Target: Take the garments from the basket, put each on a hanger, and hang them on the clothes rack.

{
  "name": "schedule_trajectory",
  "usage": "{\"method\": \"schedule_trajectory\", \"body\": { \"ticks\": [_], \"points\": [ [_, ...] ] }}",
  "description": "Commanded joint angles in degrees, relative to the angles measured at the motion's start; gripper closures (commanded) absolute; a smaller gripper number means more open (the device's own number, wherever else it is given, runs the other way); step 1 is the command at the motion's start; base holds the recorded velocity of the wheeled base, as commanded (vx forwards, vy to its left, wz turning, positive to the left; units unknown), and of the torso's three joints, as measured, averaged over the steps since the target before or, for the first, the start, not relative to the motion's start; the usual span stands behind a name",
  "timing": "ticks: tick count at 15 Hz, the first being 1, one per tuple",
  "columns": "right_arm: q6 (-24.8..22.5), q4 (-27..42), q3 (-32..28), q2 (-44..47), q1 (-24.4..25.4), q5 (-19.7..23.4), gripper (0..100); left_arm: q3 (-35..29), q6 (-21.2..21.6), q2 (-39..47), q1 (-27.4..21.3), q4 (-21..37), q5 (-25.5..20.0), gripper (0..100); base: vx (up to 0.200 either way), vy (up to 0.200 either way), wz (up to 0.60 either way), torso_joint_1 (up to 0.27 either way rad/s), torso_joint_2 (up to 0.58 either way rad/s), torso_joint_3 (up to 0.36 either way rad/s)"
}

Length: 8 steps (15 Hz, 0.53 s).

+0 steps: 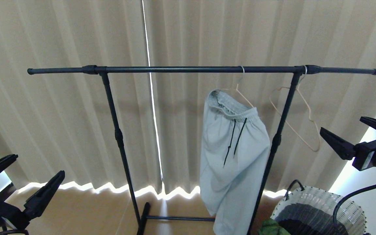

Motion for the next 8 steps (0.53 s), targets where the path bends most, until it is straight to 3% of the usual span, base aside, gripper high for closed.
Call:
{"method": "schedule_trajectory", "body": {
  "ticks": [1,4,8],
  "points": [
    [0.0,0.0,0.1,0.2,-0.1,0.0,0,0.0,0.0,0.0,0.0,0.0,0.0,0,0.0,0.0,0.0,0.0,0.0,0.0],
    [-0.1,1.1,1.9,-0.5,-1.8,-0.6,0,0.0,-0.3,0.2,0.1,0.1,0.0,0,0.0,0.0,0.0,0.0,0.0,0.0],
    [-0.1,11.1,3.9,-6.9,-4.8,-0.6,0,0.0,0.0,0.1,2.4,4.7,0.0,0,0.0,0.0,0.0,0.0,0.0,0.0]
  ]
}}
